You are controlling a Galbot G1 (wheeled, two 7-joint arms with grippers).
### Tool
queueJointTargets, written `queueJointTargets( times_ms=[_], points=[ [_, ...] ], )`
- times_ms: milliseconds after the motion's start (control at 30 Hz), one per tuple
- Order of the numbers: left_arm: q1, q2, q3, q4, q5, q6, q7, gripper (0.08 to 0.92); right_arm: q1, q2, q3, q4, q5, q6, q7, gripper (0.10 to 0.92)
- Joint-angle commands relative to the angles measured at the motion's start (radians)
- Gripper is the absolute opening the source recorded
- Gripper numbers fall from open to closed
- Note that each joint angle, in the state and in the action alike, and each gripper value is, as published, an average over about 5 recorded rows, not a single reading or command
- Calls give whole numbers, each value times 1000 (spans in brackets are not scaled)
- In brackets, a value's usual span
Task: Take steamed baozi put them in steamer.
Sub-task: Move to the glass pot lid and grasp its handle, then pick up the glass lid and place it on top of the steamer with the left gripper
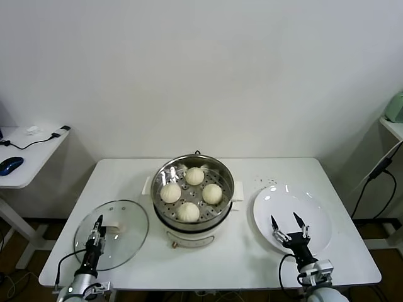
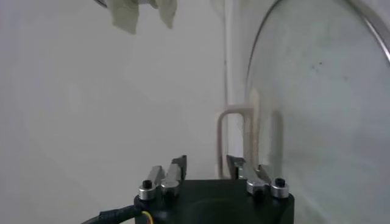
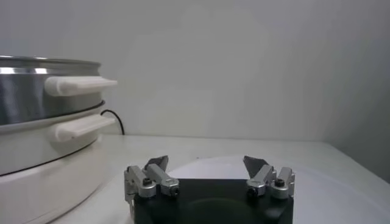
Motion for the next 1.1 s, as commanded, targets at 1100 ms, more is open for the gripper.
queueJointTargets(
  times_ms=[1100],
  points=[
    [111,145,-62,-753,-269,413,490,139,-29,5,-9,82,-93,-46,37,823]
  ],
)
